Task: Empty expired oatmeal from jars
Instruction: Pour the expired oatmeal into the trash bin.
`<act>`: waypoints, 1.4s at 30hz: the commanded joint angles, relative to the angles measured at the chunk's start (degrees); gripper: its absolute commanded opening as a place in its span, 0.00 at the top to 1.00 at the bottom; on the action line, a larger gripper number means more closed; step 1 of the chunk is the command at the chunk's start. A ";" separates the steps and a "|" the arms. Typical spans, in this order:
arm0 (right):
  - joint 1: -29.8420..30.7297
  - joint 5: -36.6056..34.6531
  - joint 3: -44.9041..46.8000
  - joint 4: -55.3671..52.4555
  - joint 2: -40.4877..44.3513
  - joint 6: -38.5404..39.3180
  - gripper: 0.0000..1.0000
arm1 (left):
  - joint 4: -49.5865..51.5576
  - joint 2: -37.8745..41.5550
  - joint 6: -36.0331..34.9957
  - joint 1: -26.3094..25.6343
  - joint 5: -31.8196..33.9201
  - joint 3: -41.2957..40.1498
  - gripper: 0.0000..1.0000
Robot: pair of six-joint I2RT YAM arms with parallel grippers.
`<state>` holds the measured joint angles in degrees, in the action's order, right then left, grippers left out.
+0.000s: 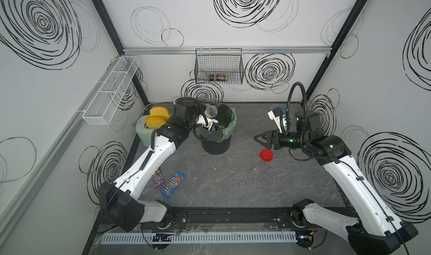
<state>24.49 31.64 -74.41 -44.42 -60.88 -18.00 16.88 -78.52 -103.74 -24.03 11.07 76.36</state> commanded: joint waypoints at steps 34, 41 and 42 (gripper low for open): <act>3.69 -0.60 0.18 0.65 1.63 1.43 0.33 | 1.20 -11.20 -18.01 -4.26 0.52 5.35 1.00; 3.60 -1.14 0.69 0.04 2.01 1.64 0.33 | -0.86 -12.07 -15.94 -4.06 1.72 8.71 1.00; 3.55 -1.05 0.97 0.08 2.06 1.64 0.33 | -0.43 -12.25 -16.43 -4.04 1.76 9.79 1.00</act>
<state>28.03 30.85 -73.54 -44.14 -59.75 -17.45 18.20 -90.35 -104.64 -28.12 12.67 82.28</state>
